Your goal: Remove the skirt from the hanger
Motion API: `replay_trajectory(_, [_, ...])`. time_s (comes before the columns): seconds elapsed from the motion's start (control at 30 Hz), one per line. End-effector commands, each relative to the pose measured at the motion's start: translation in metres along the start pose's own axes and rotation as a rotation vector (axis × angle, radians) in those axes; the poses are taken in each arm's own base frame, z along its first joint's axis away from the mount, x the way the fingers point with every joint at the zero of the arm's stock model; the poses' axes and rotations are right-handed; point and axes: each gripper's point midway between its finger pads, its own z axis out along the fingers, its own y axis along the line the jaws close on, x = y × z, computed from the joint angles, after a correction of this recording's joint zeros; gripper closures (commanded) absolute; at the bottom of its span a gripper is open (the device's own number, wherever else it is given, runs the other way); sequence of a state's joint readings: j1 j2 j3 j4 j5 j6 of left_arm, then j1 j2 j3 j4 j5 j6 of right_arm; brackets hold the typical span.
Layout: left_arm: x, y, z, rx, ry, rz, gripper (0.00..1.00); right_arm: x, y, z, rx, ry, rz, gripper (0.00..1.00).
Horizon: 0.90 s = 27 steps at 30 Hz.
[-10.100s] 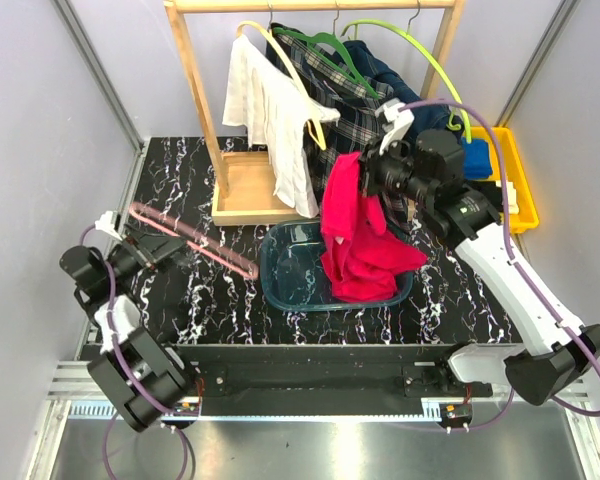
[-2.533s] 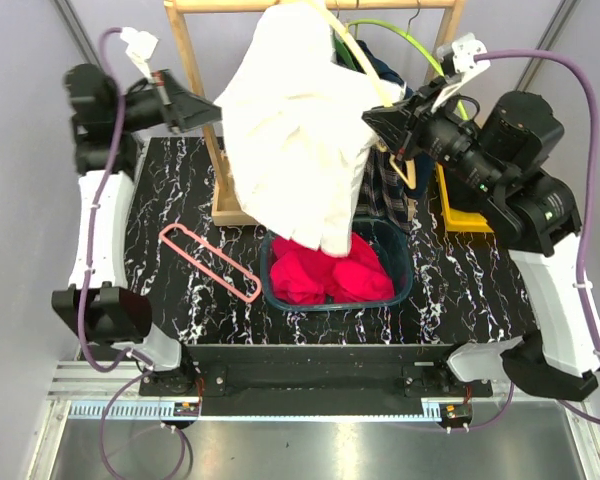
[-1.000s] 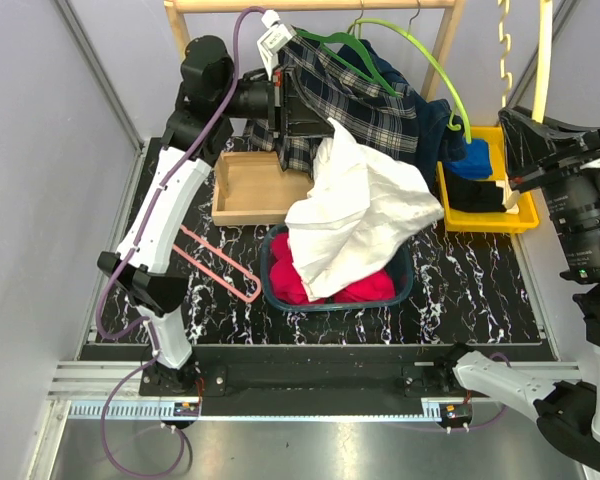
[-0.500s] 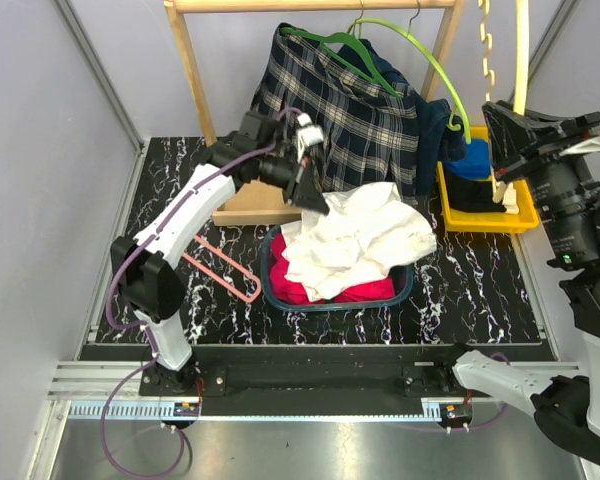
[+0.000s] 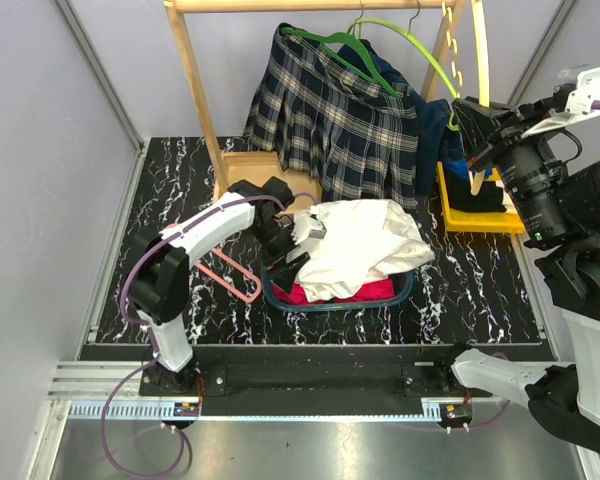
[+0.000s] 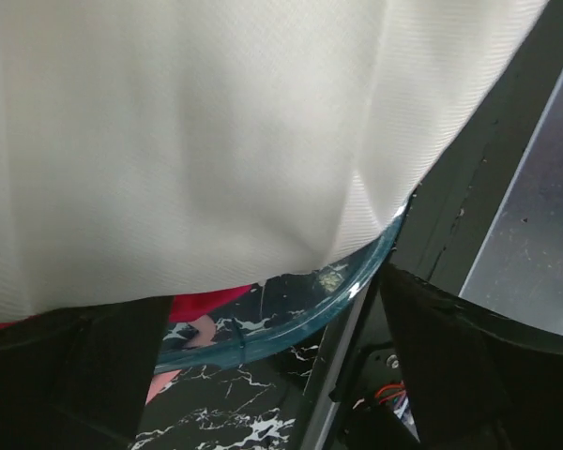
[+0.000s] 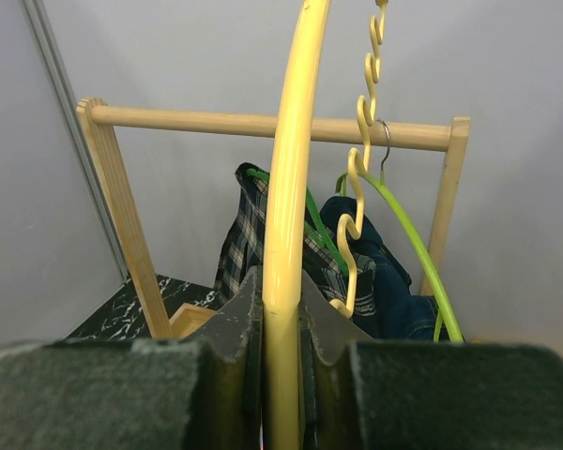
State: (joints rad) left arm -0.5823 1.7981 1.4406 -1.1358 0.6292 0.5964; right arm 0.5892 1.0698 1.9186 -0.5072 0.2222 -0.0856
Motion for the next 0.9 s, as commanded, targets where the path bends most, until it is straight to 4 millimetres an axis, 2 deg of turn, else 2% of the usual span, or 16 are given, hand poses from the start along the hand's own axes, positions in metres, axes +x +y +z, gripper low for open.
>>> replay_trajectory(0.0, [-0.052,0.005,-0.064,-0.236,-0.162,0.184,0.01,-0.031,0.005,-0.003,-0.033,-0.096,0.031,1.00])
replay_trajectory(0.1, [-0.103,-0.007,-0.146,-0.356,-0.363,0.235,0.01,-0.017,0.011,0.005,-0.055,-0.063,0.029,1.00])
replay_trajectory(0.13, [-0.114,-0.012,-0.169,-0.373,-0.422,0.250,0.01,-0.003,0.015,0.013,-0.063,-0.030,0.024,1.00])
replay_trajectory(0.17, [-0.130,-0.016,-0.220,-0.460,-0.530,0.272,0.01,0.007,0.018,0.017,-0.073,-0.006,0.024,1.00])
replay_trajectory(0.23, [-0.140,-0.023,-0.271,-0.524,-0.654,0.289,0.01,0.042,0.031,0.032,-0.118,0.086,0.030,1.00])
replay_trajectory(0.3, [-0.141,-0.020,-0.350,-0.668,-0.842,0.258,0.01,0.069,0.048,0.042,-0.185,0.153,0.061,1.00])
replay_trajectory(0.33, [-0.137,-0.033,-0.376,-0.689,-0.942,0.210,0.01,0.097,0.058,0.054,-0.207,0.222,0.095,1.00])
replay_trajectory(0.37, [-0.117,-0.019,-0.410,-0.779,-1.015,0.145,0.01,0.111,0.068,0.058,-0.246,0.256,0.117,1.00])
replay_trajectory(0.4, [-0.114,-0.001,-0.426,-0.827,-1.089,0.146,0.01,0.127,0.084,0.061,-0.310,0.303,0.160,1.00])
replay_trajectory(0.43, [-0.104,-0.023,-0.444,-0.841,-1.184,0.137,0.01,0.153,0.095,0.073,-0.340,0.365,0.182,1.00])
replay_trajectory(0.47, [-0.083,-0.016,-0.463,-0.911,-1.230,0.118,0.01,0.163,0.106,0.079,-0.373,0.387,0.225,1.00])
replay_trajectory(0.5, [-0.079,-0.017,-0.477,-0.968,-1.273,0.179,0.01,0.174,0.122,0.080,-0.453,0.417,0.256,1.00])
replay_trajectory(0.53, [-0.067,-0.013,-0.470,-0.967,-1.286,0.136,0.01,0.200,0.133,0.089,-0.488,0.475,0.283,1.00])
replay_trajectory(0.6, [-0.052,-0.008,-0.471,-0.965,-1.289,0.067,0.01,0.211,0.158,0.093,-0.603,0.499,0.352,1.00])
replay_trajectory(0.73, [-0.038,-0.003,-0.462,-0.918,-1.304,0.007,0.01,0.274,0.201,0.093,-0.740,0.648,0.360,1.00])
replay_trajectory(0.87, [-0.028,0.009,-0.444,-0.879,-1.290,-0.036,0.01,0.285,0.236,0.058,-0.793,0.619,0.173,1.00])
